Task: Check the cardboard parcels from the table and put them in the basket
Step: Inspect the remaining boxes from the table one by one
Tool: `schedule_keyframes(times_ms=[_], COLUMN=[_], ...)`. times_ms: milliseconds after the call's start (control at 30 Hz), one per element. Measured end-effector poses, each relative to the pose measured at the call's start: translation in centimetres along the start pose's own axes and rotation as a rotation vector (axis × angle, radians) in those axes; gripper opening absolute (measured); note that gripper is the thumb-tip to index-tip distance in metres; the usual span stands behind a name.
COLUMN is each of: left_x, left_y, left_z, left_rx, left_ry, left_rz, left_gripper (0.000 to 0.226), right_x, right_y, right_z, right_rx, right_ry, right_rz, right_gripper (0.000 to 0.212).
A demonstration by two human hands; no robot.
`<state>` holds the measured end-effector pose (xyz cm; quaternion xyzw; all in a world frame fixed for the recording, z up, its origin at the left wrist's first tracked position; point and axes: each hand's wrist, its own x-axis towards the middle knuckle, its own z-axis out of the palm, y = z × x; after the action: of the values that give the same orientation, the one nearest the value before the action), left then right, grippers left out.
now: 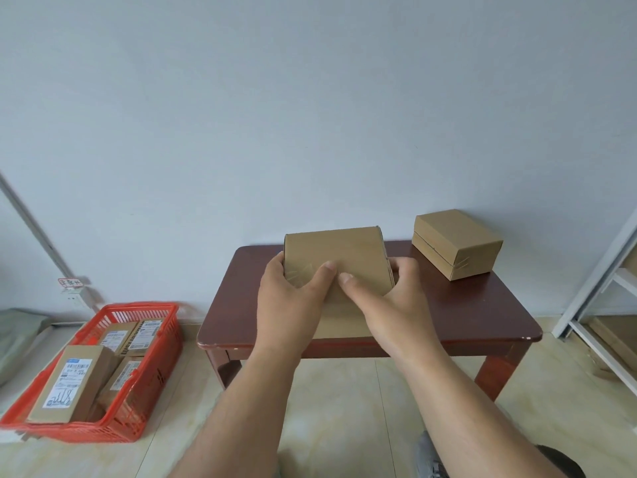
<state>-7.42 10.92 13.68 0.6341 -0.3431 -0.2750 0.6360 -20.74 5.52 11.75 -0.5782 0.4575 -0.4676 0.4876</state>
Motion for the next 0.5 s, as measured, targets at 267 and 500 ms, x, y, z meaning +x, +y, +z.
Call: schedule_keyframes(times_ms=[267, 500], left_x=[-0.6, 0.0], left_y=[-1.5, -0.8], left_z=[0.2, -0.3], left_rx=[0.106, 0.106], left_ry=[0.039, 0.042], left_rz=[0.093, 0.064], left_gripper=[0.066, 0.057], right_x=[0.9, 0.0], right_y=[-0.7, -0.2], right_z=[0.3, 0.3], right_rx=[-0.09, -0.119], right_ry=[0.036, 0.023], right_rz=[-0.053, -0.092], right_gripper=[0.04, 0.045])
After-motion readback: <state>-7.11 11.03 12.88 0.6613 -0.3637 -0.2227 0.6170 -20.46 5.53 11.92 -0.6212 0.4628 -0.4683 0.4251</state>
